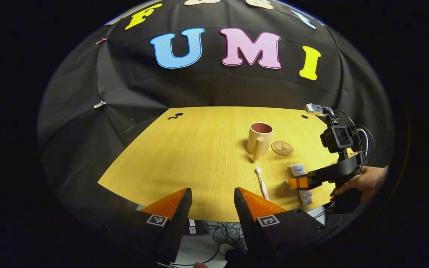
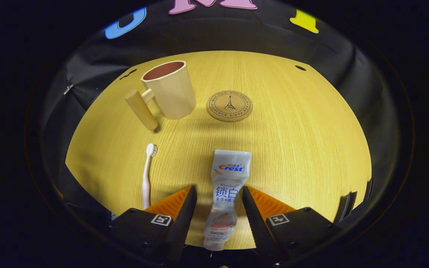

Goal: Put the toothbrush and toothpaste on the desktop into the cup, then pick up the cup and place it on the coaster on the desktop.

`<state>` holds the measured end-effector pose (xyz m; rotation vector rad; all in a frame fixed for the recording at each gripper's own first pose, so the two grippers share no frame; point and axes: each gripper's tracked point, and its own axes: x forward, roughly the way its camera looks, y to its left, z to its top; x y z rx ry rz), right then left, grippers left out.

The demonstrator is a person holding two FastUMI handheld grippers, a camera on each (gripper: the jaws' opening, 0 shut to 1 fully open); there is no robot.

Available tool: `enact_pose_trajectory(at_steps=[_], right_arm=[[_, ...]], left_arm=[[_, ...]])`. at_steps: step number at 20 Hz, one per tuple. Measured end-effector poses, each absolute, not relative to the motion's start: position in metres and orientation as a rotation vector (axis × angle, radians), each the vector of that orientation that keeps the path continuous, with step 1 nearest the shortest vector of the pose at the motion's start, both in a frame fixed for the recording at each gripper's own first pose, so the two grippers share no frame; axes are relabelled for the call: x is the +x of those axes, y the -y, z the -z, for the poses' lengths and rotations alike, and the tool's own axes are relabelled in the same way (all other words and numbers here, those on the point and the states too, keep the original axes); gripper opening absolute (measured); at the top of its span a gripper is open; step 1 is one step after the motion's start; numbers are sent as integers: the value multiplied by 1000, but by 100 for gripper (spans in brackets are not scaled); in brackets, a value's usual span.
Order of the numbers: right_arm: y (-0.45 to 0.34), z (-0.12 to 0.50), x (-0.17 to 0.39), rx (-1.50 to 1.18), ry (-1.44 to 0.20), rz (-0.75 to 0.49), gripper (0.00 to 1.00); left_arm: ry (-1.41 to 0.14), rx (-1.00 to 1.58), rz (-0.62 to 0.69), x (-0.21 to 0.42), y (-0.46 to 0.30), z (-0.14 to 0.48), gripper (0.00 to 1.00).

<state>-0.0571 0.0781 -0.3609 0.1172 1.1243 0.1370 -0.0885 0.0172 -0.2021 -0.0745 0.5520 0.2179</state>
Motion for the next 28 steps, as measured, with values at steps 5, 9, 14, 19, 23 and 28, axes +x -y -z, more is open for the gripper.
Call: enact_pose_trajectory(at_steps=[5,9,14,19,23,28], right_arm=[[-74,363,-53,83,-1157,-149,58],[-67,364,-52,126,-1192,-112,36],[-67,364,-55,61,-1181,-207,31],[-66,361,-57,103,-1159,-278,24],[-56,354,-61,155,-1158,-301,24],[-26,337,-59,161,-1118,-314,24]], left_arm=[[-578,-107,-223,-84,-12,207,70],[-612,-143,-186,-70,3,213,69],[-699,-190,-126,-51,30,226,60],[-771,-198,-101,-24,44,239,36],[-809,-186,-83,-8,55,245,25],[-890,-175,-68,4,69,266,34]])
